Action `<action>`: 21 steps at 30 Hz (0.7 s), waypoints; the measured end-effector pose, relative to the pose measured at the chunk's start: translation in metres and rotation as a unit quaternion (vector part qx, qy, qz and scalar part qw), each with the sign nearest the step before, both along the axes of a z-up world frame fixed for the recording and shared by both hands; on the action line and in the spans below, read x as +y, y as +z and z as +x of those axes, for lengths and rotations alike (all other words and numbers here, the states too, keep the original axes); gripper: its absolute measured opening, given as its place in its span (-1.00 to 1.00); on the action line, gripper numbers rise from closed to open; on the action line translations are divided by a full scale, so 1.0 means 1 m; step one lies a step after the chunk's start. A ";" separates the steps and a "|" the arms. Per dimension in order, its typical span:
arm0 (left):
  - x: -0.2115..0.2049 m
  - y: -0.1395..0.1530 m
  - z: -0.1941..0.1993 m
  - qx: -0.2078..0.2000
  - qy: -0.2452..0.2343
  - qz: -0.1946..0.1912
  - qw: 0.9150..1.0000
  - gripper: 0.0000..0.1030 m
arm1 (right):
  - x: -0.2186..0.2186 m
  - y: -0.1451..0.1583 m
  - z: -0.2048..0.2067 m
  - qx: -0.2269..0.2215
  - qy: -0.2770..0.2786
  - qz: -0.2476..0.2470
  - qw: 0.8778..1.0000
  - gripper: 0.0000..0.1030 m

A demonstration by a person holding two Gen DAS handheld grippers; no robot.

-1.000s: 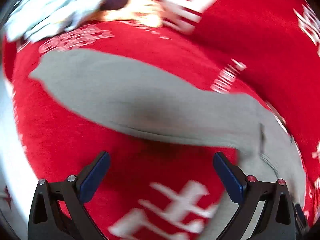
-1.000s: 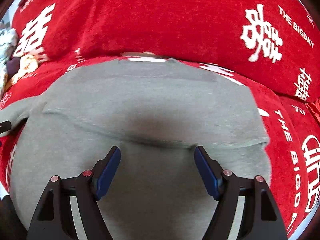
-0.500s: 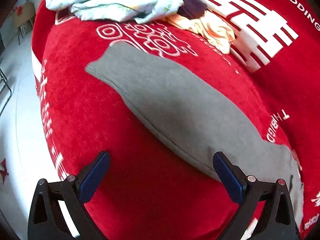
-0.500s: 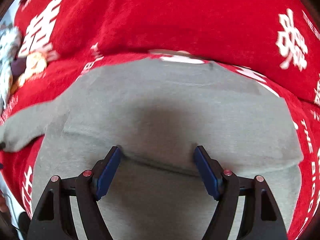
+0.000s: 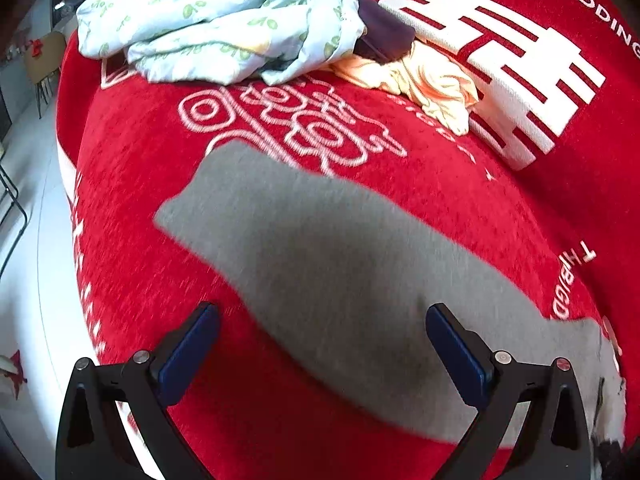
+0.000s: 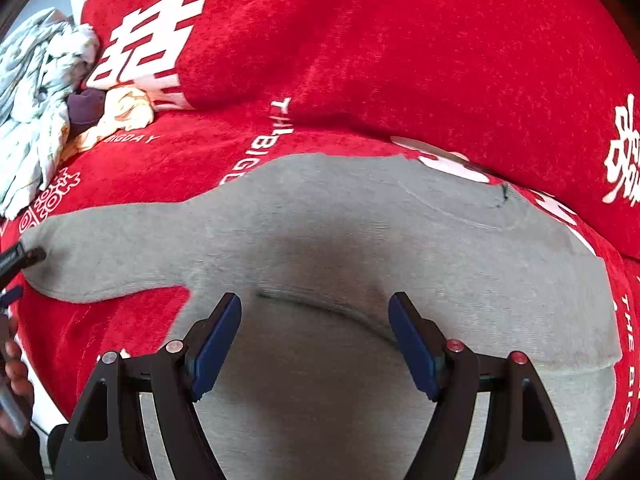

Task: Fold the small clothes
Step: 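Move the left tool to the other sleeve cuff on the bedspread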

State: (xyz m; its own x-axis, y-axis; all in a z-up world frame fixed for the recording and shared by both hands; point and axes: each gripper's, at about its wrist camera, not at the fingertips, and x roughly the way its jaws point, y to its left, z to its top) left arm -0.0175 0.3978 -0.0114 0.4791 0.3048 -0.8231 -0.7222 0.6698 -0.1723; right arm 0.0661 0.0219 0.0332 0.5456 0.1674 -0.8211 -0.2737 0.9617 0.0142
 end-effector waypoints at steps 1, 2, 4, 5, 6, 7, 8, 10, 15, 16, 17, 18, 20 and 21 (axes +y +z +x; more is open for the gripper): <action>0.001 0.000 0.005 0.001 0.004 0.006 1.000 1.00 | 0.002 -0.001 -0.001 0.000 0.002 -0.001 1.000 0.53; 0.003 0.001 0.011 0.002 0.008 0.011 1.000 1.00 | 0.005 -0.001 -0.003 0.000 0.005 -0.003 1.000 0.53; 0.006 0.002 0.019 -0.003 0.017 0.012 1.000 1.00 | 0.007 -0.002 -0.005 -0.001 0.007 -0.007 1.000 0.53; 0.009 0.002 0.020 -0.010 0.023 0.009 1.000 0.99 | 0.007 -0.002 -0.005 -0.001 0.007 -0.008 1.000 0.53; 0.010 0.003 0.021 -0.018 0.028 0.007 0.999 0.99 | 0.007 -0.001 -0.006 -0.001 0.007 -0.009 1.000 0.53; 0.012 0.004 0.021 -0.029 0.035 0.003 0.999 0.99 | 0.006 0.000 -0.006 -0.002 0.007 -0.009 1.000 0.53; 0.013 0.004 0.020 -0.038 0.040 0.002 0.998 0.96 | 0.005 0.000 -0.005 -0.002 0.005 -0.009 1.000 0.53; 0.014 0.007 0.015 -0.047 0.062 0.016 0.997 0.56 | 0.004 0.002 -0.004 -0.004 0.002 -0.008 1.000 0.53; 0.029 0.007 -0.011 -0.105 0.071 -0.030 0.991 0.08 | 0.010 0.008 0.001 -0.007 0.008 -0.008 1.000 0.53; 0.032 0.006 -0.016 -0.119 0.071 -0.045 0.989 0.08 | 0.015 0.009 0.001 -0.009 0.012 -0.010 1.000 0.53; 0.036 0.005 -0.025 -0.140 0.069 -0.066 0.985 0.08 | 0.021 0.009 0.002 -0.010 0.018 -0.013 1.000 0.53; 0.040 0.003 -0.032 -0.158 0.064 -0.085 0.982 0.09 | 0.026 0.009 0.002 -0.012 0.023 -0.015 1.000 0.53; 0.048 -0.001 -0.047 -0.197 0.056 -0.122 0.971 0.36 | 0.044 0.010 0.001 -0.013 0.042 -0.017 0.999 0.53; 0.050 -0.002 -0.052 -0.217 0.050 -0.137 0.965 0.71 | 0.051 0.010 0.000 -0.014 0.050 -0.018 0.998 0.53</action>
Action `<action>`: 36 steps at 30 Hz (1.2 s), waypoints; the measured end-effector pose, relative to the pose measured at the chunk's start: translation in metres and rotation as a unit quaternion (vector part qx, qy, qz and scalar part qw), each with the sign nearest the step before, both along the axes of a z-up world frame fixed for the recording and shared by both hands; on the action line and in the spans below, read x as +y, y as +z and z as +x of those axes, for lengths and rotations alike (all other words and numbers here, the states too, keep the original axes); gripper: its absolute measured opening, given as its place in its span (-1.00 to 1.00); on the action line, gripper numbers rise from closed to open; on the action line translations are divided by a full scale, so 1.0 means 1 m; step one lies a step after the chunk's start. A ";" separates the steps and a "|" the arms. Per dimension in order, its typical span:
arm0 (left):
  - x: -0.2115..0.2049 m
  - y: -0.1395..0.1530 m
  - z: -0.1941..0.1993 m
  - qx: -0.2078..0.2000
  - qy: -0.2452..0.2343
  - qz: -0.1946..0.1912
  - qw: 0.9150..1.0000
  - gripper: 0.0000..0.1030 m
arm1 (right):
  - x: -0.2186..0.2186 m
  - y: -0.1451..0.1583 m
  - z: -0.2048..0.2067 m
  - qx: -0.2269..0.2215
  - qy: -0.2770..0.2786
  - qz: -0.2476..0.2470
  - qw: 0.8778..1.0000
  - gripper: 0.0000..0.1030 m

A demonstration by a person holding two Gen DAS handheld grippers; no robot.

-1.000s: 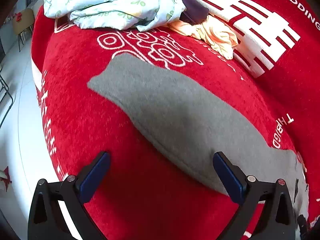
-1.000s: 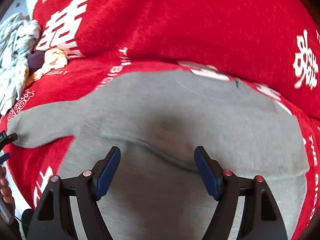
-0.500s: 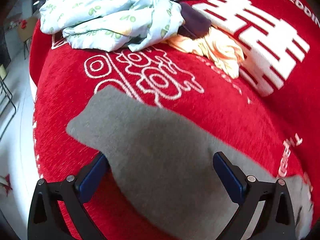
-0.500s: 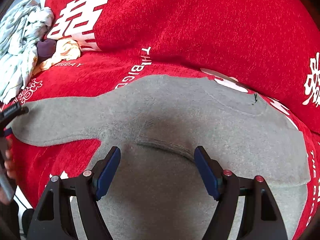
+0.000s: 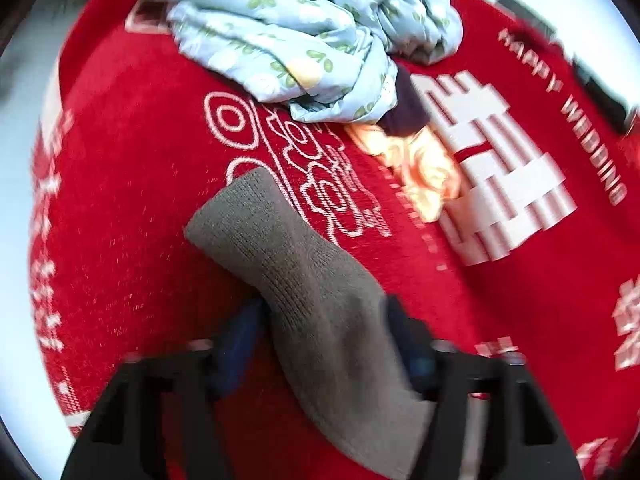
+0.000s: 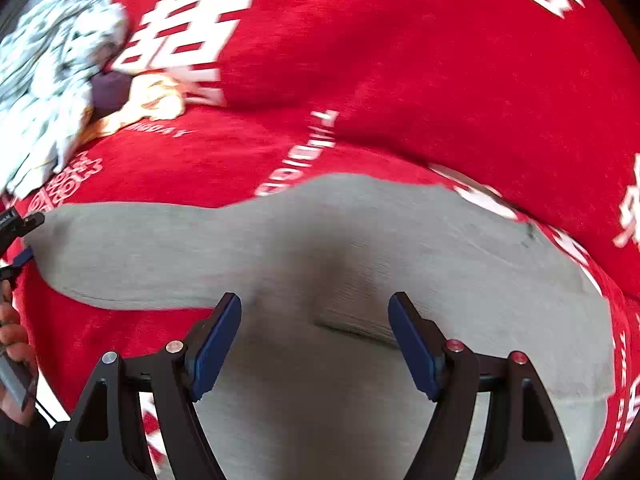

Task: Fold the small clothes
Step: 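Move the left tool to the other sleeve cuff on the bedspread, then close the left tool on the sleeve cuff and lift it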

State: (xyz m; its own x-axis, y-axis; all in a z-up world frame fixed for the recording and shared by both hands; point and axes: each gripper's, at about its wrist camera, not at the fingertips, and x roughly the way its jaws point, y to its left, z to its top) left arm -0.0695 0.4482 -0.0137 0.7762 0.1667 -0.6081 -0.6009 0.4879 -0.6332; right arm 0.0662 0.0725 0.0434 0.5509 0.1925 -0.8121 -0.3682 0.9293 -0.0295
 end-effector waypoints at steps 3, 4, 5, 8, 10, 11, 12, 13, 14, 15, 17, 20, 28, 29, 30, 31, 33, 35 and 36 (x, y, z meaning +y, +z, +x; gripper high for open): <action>0.005 0.000 -0.015 -0.026 0.009 -0.011 1.000 0.88 | 0.039 -0.001 -0.006 -0.006 0.050 -0.007 0.999 0.53; 0.007 -0.001 -0.016 -0.028 0.004 -0.014 0.999 0.88 | 0.055 -0.002 -0.010 -0.007 0.073 -0.009 0.997 0.53; 0.009 -0.003 -0.017 -0.035 -0.003 -0.021 0.999 0.88 | 0.074 -0.004 -0.016 -0.010 0.103 -0.013 0.995 0.53; 0.016 -0.005 -0.024 -0.059 -0.020 -0.045 0.997 0.88 | 0.127 -0.016 -0.036 -0.023 0.187 -0.032 0.982 0.53; 0.019 -0.007 -0.026 -0.066 -0.036 -0.055 0.996 0.88 | 0.163 -0.028 -0.054 -0.029 0.245 -0.046 0.968 0.53; 0.021 -0.008 -0.026 -0.068 -0.042 -0.061 0.995 0.88 | 0.174 -0.031 -0.060 -0.033 0.266 -0.052 0.962 0.53; 0.025 -0.008 -0.026 -0.069 -0.049 -0.070 0.994 0.88 | 0.187 -0.034 -0.068 -0.038 0.288 -0.057 0.955 0.53; 0.029 -0.009 -0.024 -0.072 -0.057 -0.080 0.993 0.90 | 0.205 -0.038 -0.077 -0.045 0.319 -0.061 0.945 0.53; 0.033 -0.009 -0.022 -0.076 -0.069 -0.088 0.991 0.98 | 0.214 -0.041 -0.081 -0.051 0.335 -0.061 0.939 0.53; 0.037 -0.008 -0.017 -0.073 -0.078 -0.092 0.990 0.98 | 0.224 -0.045 -0.085 -0.056 0.346 -0.063 0.935 0.50; 0.042 -0.005 -0.010 -0.065 -0.091 -0.091 0.990 0.98 | 0.238 -0.048 -0.080 -0.063 0.348 -0.036 0.935 0.17; 0.043 -0.005 -0.007 -0.063 -0.100 -0.089 0.989 0.98 | 0.254 -0.043 -0.060 -0.023 0.341 -0.004 0.940 -0.81; 0.038 -0.010 0.001 -0.096 -0.106 -0.143 0.979 0.98 | 0.248 -0.027 -0.046 -0.013 0.338 0.039 0.940 -0.82; 0.035 -0.010 0.005 -0.096 -0.110 -0.145 0.979 0.98 | 0.250 -0.027 -0.045 -0.009 0.337 0.042 0.940 -0.82; 0.033 -0.010 0.009 -0.096 -0.113 -0.149 0.978 0.98 | 0.250 -0.027 -0.044 -0.006 0.336 0.043 0.941 -0.82; 0.031 -0.010 0.013 -0.096 -0.111 -0.152 0.977 0.98 | 0.250 -0.027 -0.042 -0.005 0.336 0.042 0.941 -0.82; 0.030 -0.009 0.017 -0.104 -0.100 -0.150 0.978 0.98 | 0.249 -0.027 -0.043 -0.003 0.339 0.039 0.940 -0.82; 0.032 -0.009 0.020 -0.111 -0.082 -0.148 0.979 0.98 | 0.248 -0.026 -0.043 -0.004 0.341 0.038 0.939 -0.82; 0.033 -0.008 0.022 -0.117 -0.070 -0.141 0.981 0.98 | 0.247 -0.025 -0.044 -0.004 0.341 0.039 0.939 -0.82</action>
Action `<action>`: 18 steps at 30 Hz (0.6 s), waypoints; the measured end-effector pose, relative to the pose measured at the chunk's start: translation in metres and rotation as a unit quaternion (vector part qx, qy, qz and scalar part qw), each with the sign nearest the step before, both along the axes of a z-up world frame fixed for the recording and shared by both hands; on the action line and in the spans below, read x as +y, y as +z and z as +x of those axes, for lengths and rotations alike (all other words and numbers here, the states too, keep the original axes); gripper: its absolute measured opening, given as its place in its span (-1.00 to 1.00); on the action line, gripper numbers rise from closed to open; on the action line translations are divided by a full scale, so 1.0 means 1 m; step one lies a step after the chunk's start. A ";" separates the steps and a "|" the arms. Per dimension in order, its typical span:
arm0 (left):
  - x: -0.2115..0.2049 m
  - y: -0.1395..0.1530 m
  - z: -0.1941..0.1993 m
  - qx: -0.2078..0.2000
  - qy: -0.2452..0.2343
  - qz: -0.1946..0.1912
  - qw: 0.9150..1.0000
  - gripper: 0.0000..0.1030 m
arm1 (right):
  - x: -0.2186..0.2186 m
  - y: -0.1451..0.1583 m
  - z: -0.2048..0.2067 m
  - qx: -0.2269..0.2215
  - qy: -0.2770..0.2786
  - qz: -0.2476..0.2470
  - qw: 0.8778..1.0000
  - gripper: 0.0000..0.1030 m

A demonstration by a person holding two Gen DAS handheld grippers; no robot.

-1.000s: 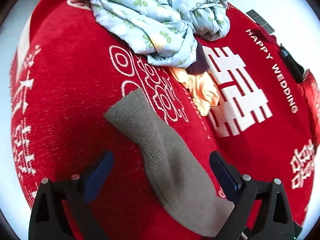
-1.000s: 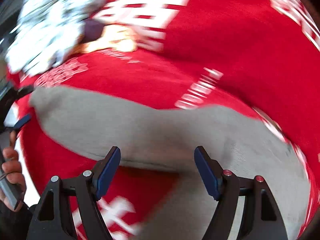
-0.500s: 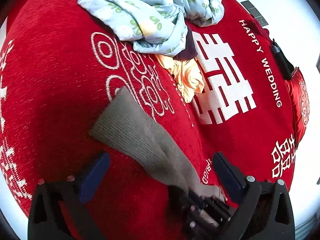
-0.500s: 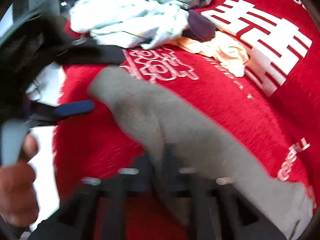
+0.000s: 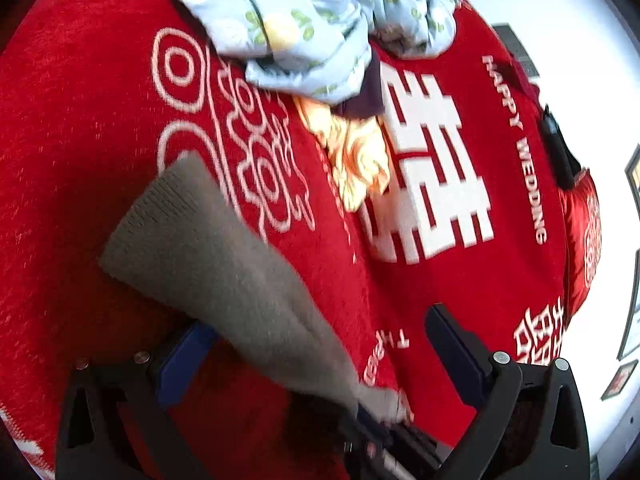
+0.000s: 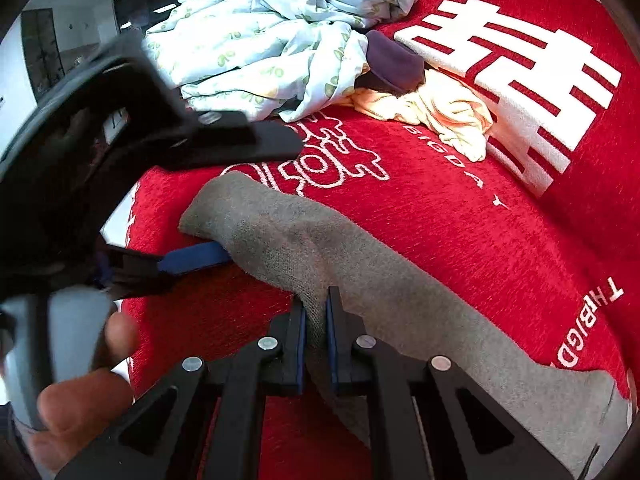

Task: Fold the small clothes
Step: 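Close the left tool on the sleeve cuff and lift it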

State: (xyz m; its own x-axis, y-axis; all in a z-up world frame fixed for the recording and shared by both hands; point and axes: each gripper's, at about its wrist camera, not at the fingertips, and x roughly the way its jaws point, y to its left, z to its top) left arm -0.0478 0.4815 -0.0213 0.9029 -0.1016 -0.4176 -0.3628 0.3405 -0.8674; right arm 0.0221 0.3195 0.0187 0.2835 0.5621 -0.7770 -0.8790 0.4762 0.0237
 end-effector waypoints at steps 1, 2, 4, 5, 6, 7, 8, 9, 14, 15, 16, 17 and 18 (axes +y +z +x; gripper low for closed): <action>0.000 0.001 0.000 0.000 0.007 0.006 1.000 0.97 | 0.000 0.000 0.000 0.001 0.000 0.000 1.000 -0.82; 0.000 0.003 0.002 0.001 0.013 0.017 1.000 0.72 | -0.001 -0.001 -0.001 0.000 0.001 -0.002 1.000 -0.82; 0.000 0.000 0.008 0.012 0.001 0.024 1.000 -0.20 | -0.001 -0.002 -0.002 -0.002 0.001 -0.005 1.000 -0.82; 0.001 -0.004 0.010 0.022 -0.003 0.023 0.999 -0.47 | -0.003 -0.002 -0.002 -0.001 -0.002 -0.008 1.000 -0.80; 0.002 -0.008 0.011 0.031 -0.001 0.024 0.999 -0.56 | -0.005 -0.002 0.000 0.005 -0.005 -0.010 1.000 -0.76; 0.003 -0.011 0.009 0.039 0.007 0.026 0.999 -0.56 | -0.009 -0.002 0.002 0.016 -0.009 -0.011 1.000 -0.75; 0.005 -0.013 0.007 0.045 0.013 0.028 0.999 -0.56 | -0.016 0.000 0.005 0.025 -0.015 -0.007 1.000 -0.64; 0.007 -0.014 0.003 0.045 0.021 0.030 0.998 -0.56 | -0.024 0.003 0.007 0.033 -0.021 -0.003 0.999 -0.41; 0.012 -0.008 -0.004 0.058 0.030 0.061 0.996 -0.76 | -0.092 0.020 0.030 0.041 -0.102 0.049 0.993 0.24; 0.010 -0.004 -0.005 0.062 0.028 0.074 0.995 -0.76 | -0.106 0.021 0.037 0.040 -0.122 0.052 0.990 0.24; 0.007 0.000 -0.006 0.064 0.027 0.087 0.994 -0.76 | -0.124 0.019 0.047 0.029 -0.160 0.041 0.986 0.24; 0.004 0.003 -0.007 0.068 0.027 0.097 0.993 -0.76 | -0.132 0.016 0.055 0.017 -0.189 0.022 0.982 0.24; 0.001 0.007 -0.007 0.075 0.027 0.111 0.991 -0.76 | -0.141 0.008 0.066 0.001 -0.224 -0.015 0.974 0.24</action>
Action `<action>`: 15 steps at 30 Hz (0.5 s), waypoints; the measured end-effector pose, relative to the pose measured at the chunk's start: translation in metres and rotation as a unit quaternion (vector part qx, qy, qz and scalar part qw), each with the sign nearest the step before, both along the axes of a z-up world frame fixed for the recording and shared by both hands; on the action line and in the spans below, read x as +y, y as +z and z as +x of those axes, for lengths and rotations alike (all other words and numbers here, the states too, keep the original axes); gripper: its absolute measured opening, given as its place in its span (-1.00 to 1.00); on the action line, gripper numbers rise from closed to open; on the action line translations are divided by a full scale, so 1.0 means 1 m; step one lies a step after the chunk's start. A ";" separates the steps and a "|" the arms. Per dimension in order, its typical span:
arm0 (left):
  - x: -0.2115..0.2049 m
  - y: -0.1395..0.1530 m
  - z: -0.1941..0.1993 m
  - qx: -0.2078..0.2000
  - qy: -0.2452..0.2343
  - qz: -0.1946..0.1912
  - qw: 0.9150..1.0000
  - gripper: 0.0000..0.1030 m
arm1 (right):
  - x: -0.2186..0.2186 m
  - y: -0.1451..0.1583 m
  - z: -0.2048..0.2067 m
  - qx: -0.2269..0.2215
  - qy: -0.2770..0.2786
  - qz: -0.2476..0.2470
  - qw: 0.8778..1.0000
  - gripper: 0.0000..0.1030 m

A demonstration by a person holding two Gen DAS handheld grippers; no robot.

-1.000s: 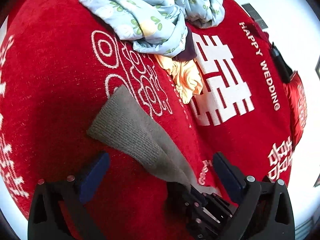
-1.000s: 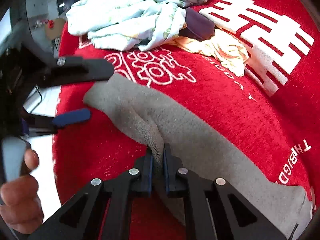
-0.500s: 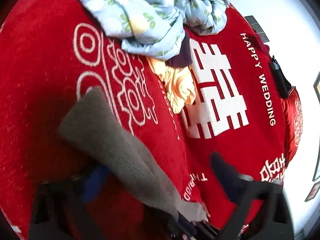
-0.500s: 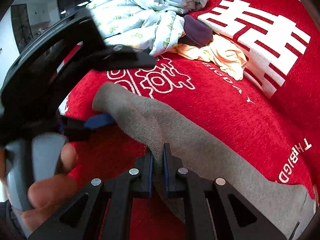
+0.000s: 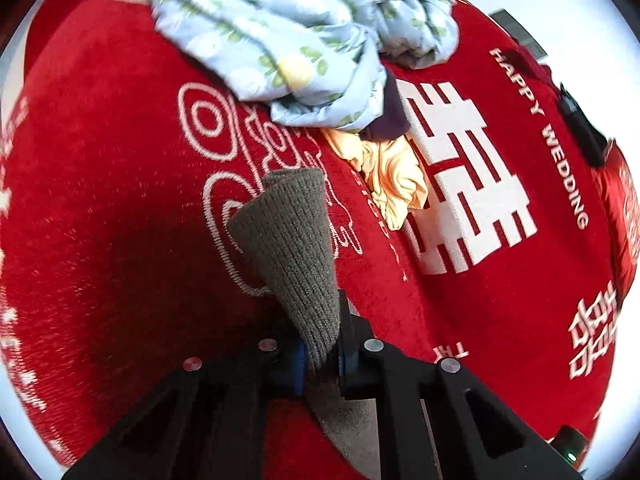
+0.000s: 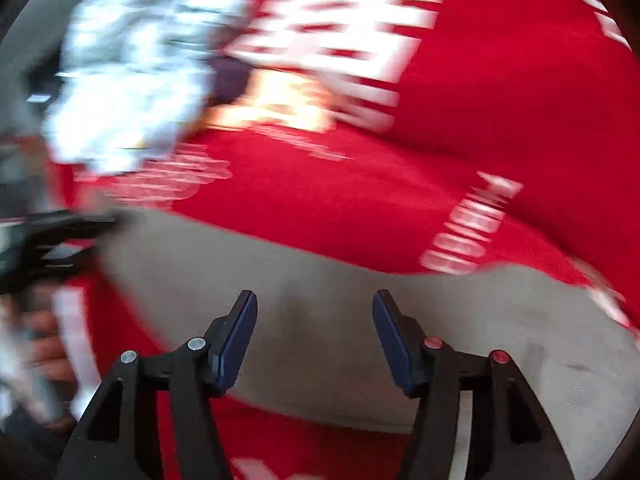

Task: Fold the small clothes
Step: 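Close the left tool on the sleeve cuff and lift it, then carry the held sleeve across the sweater body toward the right tool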

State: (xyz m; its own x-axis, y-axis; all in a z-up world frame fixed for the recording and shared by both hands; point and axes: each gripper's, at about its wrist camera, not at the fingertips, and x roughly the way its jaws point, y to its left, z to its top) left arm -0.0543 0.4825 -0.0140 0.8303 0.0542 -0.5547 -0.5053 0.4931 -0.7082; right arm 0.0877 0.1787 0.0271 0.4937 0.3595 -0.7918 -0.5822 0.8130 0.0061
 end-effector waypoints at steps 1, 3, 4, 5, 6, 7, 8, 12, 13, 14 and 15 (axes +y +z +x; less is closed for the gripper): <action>-0.001 0.002 0.000 0.003 -0.001 0.006 1.000 -0.76 | -0.004 -0.008 0.008 0.001 -0.022 -0.030 0.999 0.24; -0.003 0.009 -0.001 0.006 -0.001 0.014 1.000 -0.76 | -0.006 -0.023 0.017 0.022 -0.041 -0.056 0.997 0.23; -0.004 0.014 -0.002 0.005 -0.002 0.019 1.000 -0.76 | -0.001 -0.035 0.020 0.039 -0.042 -0.069 0.996 0.23; -0.005 0.019 -0.002 0.005 -0.003 0.023 1.000 -0.76 | 0.005 -0.041 0.019 0.043 -0.037 -0.078 0.995 0.23; -0.008 0.025 -0.001 0.009 -0.007 0.033 0.999 -0.76 | 0.014 -0.045 0.014 0.035 -0.030 -0.088 0.995 0.24; -0.011 0.030 0.001 0.016 -0.010 0.044 0.999 -0.76 | 0.025 -0.046 0.008 0.023 -0.012 -0.097 0.995 0.23; -0.014 0.035 0.004 0.027 -0.011 0.056 0.998 -0.76 | 0.038 -0.044 0.001 0.027 0.017 -0.095 0.995 0.17; -0.034 0.053 0.020 0.059 -0.032 0.089 0.994 -0.76 | 0.025 -0.013 0.001 0.046 0.006 -0.014 0.999 0.13; -0.042 0.058 0.025 0.064 -0.041 0.095 0.993 -0.76 | 0.015 -0.007 0.003 0.043 -0.009 -0.010 0.999 0.13; -0.049 0.063 0.030 0.066 -0.048 0.102 0.991 -0.76 | -0.003 0.000 0.005 0.037 -0.027 -0.010 0.999 0.13; -0.061 0.070 0.036 0.068 -0.060 0.110 0.990 -0.76 | -0.020 0.003 0.007 0.035 -0.040 -0.008 0.999 0.13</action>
State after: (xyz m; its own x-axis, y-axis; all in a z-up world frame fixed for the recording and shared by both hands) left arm -0.0179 0.4212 0.0557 0.7564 0.0913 -0.6477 -0.5172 0.6896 -0.5069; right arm 0.0951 0.1587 0.0299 0.4637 0.3076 -0.8309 -0.5142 0.8571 0.0304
